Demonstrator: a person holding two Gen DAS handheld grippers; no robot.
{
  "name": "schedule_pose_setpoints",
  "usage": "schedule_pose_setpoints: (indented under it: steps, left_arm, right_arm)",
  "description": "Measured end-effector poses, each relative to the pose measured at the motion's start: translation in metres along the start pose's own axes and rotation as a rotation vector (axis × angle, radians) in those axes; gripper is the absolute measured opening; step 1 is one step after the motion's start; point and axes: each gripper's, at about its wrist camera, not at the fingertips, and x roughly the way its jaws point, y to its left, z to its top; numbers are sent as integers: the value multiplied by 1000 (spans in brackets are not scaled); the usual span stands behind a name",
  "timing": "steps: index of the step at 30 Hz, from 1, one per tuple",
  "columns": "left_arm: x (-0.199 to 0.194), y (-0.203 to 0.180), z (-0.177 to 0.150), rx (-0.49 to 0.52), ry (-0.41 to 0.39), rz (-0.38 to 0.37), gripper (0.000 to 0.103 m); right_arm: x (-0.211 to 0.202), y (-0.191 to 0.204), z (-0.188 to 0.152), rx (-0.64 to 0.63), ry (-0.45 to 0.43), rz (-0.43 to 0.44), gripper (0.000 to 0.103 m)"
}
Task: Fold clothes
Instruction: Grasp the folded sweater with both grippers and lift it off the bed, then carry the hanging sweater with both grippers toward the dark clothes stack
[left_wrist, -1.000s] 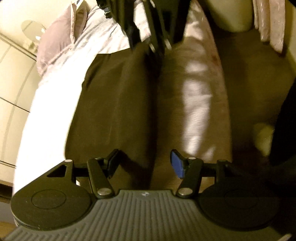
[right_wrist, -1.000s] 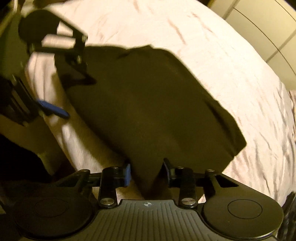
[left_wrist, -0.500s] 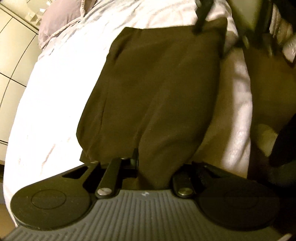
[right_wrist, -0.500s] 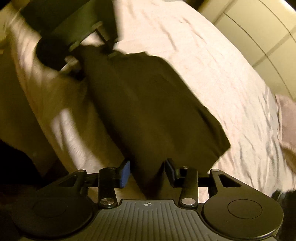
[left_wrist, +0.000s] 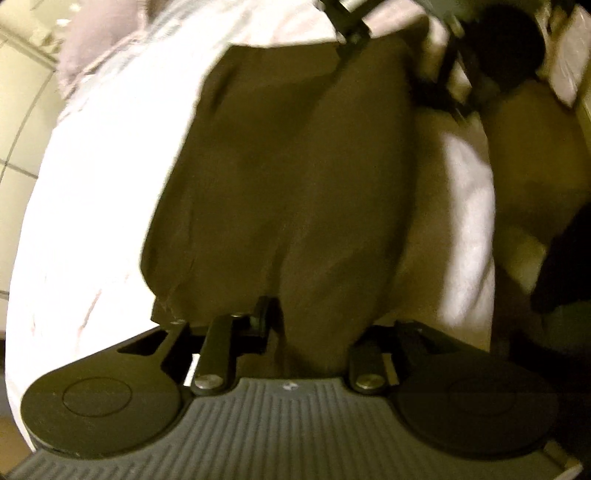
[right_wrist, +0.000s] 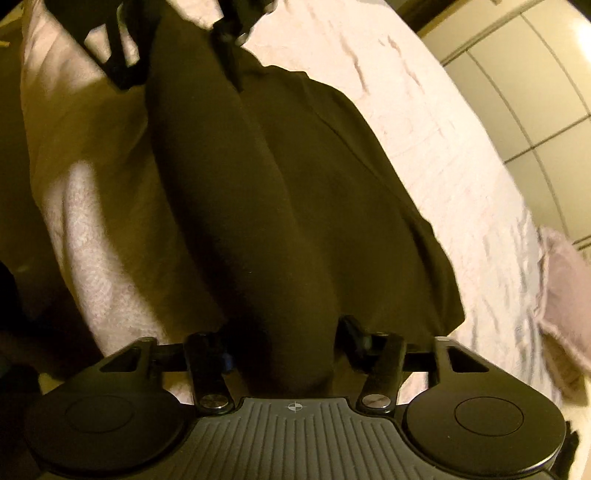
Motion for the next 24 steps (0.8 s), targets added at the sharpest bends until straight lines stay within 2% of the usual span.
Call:
schedule_pose_setpoints:
  steps: [3, 14, 19, 24]
  left_arm:
    - [-13, 4, 6, 54, 10, 8, 10]
    - [-111, 84, 26, 22, -64, 52, 10]
    - [-142, 105, 32, 55, -104, 68, 10]
    - [-163, 108, 41, 114, -149, 92, 10]
  right_arm:
    - [-12, -18, 6, 45, 11, 32, 33]
    - [-121, -109, 62, 85, -20, 37, 32]
    - [-167, -125, 77, 101, -9, 12, 32]
    - [-204, -128, 86, 133, 6, -37, 32]
